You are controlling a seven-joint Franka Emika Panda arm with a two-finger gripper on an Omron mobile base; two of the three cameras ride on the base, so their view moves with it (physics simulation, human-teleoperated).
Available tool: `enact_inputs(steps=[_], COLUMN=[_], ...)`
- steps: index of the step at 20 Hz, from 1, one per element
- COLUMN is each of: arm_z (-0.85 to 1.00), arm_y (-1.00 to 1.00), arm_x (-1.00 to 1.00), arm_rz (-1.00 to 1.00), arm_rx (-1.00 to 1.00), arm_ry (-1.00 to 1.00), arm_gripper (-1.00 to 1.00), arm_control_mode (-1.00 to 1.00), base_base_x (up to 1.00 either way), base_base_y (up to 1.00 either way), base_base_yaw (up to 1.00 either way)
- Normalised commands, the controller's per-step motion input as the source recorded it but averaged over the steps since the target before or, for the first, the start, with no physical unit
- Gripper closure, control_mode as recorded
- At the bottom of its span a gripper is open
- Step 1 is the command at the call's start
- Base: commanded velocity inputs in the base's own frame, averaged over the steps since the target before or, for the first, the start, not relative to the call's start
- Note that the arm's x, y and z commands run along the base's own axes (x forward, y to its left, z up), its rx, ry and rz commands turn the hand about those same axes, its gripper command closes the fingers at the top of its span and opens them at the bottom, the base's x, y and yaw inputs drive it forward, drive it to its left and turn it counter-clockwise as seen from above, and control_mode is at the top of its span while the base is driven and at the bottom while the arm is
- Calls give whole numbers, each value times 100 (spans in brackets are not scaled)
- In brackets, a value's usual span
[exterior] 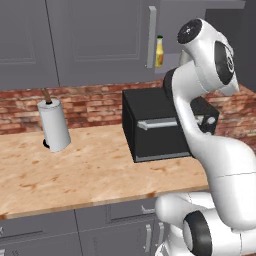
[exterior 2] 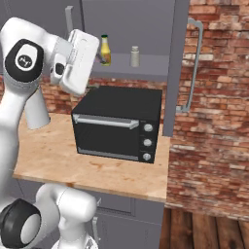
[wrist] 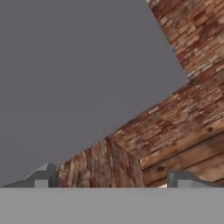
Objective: Move the mustard and shaker from the cabinet to the dining counter.
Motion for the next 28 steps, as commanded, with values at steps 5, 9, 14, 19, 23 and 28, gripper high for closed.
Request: enact_inputs(steps=[5,9,14,19,23,28], arm_z=[11,21,12,22,4,-1], arm_y=[54,49,38,30,35,35], arm_x=[-3,0,0,1,24,30], arm_rz=[53,52,63,54,36,27], arm_rx=[-11,-13,-17,-2,-3,-1], arm_ry=[20,19,13,32,26,19], arm_gripper=[-100,-100,-100,-100,-100,-100], arm_control_mode=[-100,-100,-100,-100,-100,-100], base_base_x=[0,0,0,0,0,0], base_base_y=[0,0,0,0,0,0], base_base_yaw=[0,0,0,0,0,0])
